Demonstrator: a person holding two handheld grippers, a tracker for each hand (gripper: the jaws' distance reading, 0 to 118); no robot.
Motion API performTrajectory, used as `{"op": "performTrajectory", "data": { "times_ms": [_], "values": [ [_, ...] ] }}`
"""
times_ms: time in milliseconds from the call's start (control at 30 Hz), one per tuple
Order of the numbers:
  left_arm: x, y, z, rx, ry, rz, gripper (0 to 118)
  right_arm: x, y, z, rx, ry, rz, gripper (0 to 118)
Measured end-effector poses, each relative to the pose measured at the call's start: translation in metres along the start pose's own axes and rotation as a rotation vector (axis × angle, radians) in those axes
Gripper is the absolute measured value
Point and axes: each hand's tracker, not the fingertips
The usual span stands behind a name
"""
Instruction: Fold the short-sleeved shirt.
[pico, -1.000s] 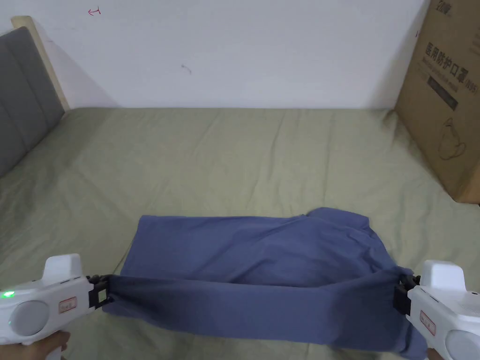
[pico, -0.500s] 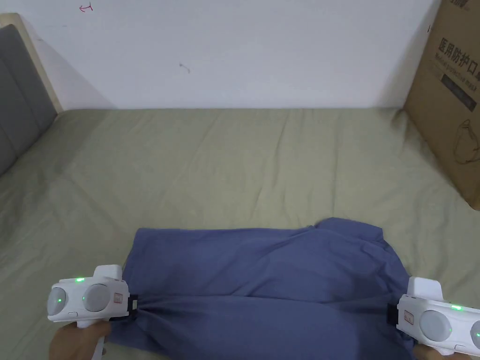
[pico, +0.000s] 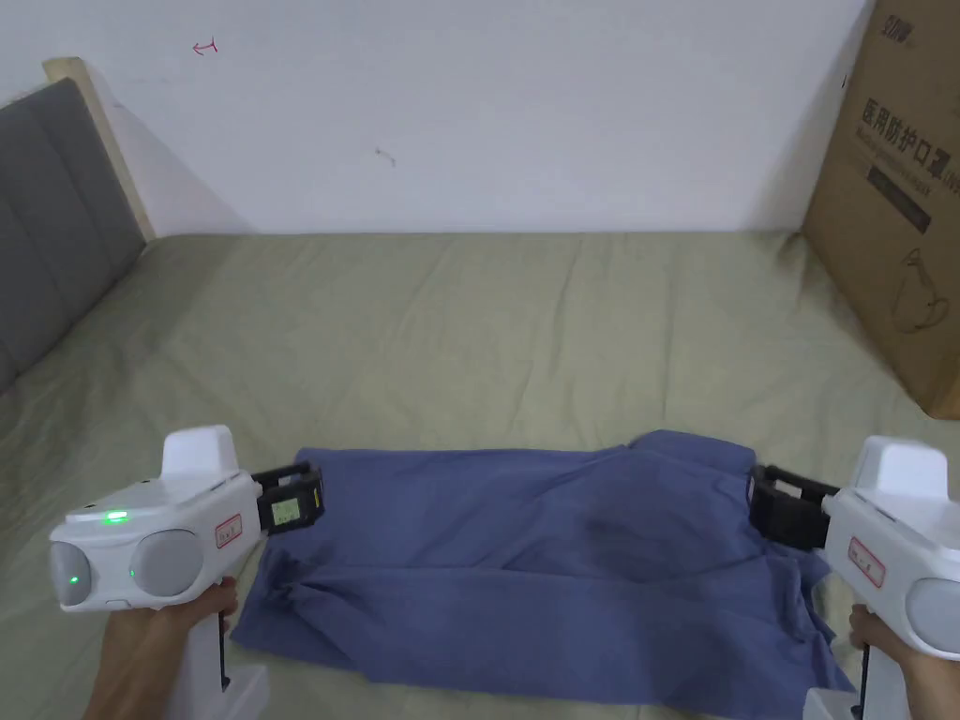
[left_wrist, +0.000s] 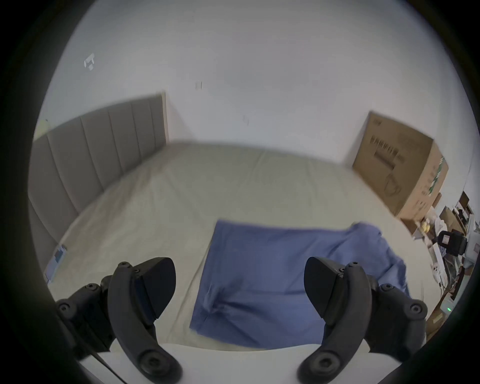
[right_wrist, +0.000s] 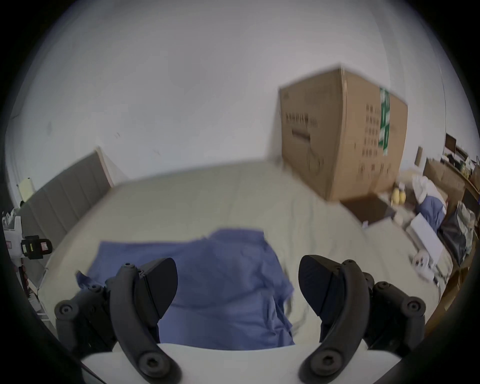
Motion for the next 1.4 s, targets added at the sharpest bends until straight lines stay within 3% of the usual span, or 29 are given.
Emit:
{"op": "performTrajectory", "data": {
  "times_ms": [167,267,300,367,400,433,500,567,733,867,1033,1133,1167,1200,1300,1333,1400],
  "values": [
    [0.019,0.005,0.065,0.260,-0.006,0.000,105,-0.030,0.023,0.076,0.249,-0.004,0.087,98],
    [0.026,-0.008,0.087,0.361,0.014,-0.004,93,-0.039,0.022,0.102,0.365,-0.006,0.121,92],
    [0.029,-0.013,0.093,0.383,0.012,-0.009,77,-0.043,0.019,0.109,0.342,-0.001,0.127,82],
    [0.035,-0.023,0.100,0.400,0.010,-0.031,37,-0.049,0.013,0.119,0.375,0.032,0.135,48],
    [0.036,-0.027,0.103,0.393,0.002,-0.048,37,-0.048,0.011,0.120,0.380,0.032,0.141,48],
    [0.038,-0.030,0.104,0.388,0.003,-0.062,30,-0.049,0.009,0.122,0.377,0.030,0.142,40],
    [0.042,-0.034,0.109,0.367,-0.003,-0.069,0,-0.049,0.004,0.122,0.363,-0.032,0.127,0],
    [0.040,-0.038,0.108,0.329,-0.051,-0.077,0,-0.048,0.004,0.120,0.356,-0.010,0.123,0],
    [0.033,-0.041,0.092,0.296,-0.012,-0.130,0,-0.047,0.006,0.115,0.374,-0.001,0.151,0],
    [0.013,-0.045,0.057,0.127,-0.005,-0.116,0,-0.041,0.007,0.108,0.356,0.004,0.147,0],
    [-0.014,-0.053,0.004,-0.106,-0.023,-0.061,0,-0.033,0.003,0.096,0.316,-0.003,0.147,0],
    [-0.031,-0.058,-0.025,-0.235,-0.059,0.059,3,-0.030,0.000,0.087,0.297,-0.012,0.151,0],
    [-0.037,-0.060,-0.036,-0.279,-0.053,0.083,10,-0.027,-0.001,0.084,0.283,-0.019,0.148,0],
    [-0.041,-0.063,-0.045,-0.317,-0.026,0.086,27,-0.027,-0.002,0.082,0.272,-0.021,0.143,0],
    [-0.054,-0.075,-0.077,-0.416,0.030,0.074,90,-0.020,-0.006,0.072,0.215,-0.061,0.126,0],
    [-0.055,-0.079,-0.083,-0.452,0.048,0.078,98,-0.019,-0.006,0.069,0.207,-0.064,0.124,0],
    [-0.064,-0.090,-0.100,-0.488,0.077,0.092,98,-0.016,-0.008,0.063,0.190,-0.071,0.121,0]
  ]
}}
